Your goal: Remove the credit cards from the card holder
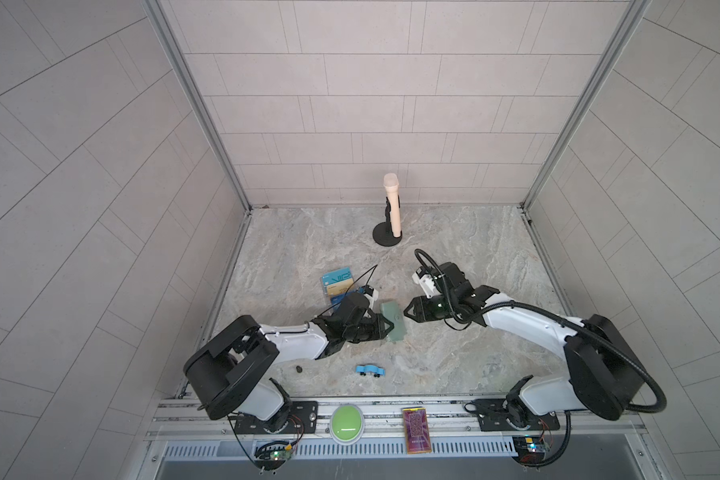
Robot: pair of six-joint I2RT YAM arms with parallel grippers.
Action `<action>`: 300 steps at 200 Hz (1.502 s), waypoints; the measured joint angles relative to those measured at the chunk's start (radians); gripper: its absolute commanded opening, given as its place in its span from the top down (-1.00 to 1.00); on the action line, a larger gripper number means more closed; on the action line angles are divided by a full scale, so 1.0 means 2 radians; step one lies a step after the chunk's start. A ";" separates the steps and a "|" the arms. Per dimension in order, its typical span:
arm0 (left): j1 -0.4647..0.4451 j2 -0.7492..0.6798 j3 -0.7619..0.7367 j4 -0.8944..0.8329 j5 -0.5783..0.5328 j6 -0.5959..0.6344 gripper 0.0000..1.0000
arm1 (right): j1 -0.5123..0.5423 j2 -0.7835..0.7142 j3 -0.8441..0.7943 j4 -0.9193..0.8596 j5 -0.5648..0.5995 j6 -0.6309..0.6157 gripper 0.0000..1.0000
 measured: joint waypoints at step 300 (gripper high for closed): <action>0.000 -0.144 0.013 -0.076 -0.058 0.081 0.87 | 0.050 0.040 0.122 -0.063 0.030 -0.005 0.60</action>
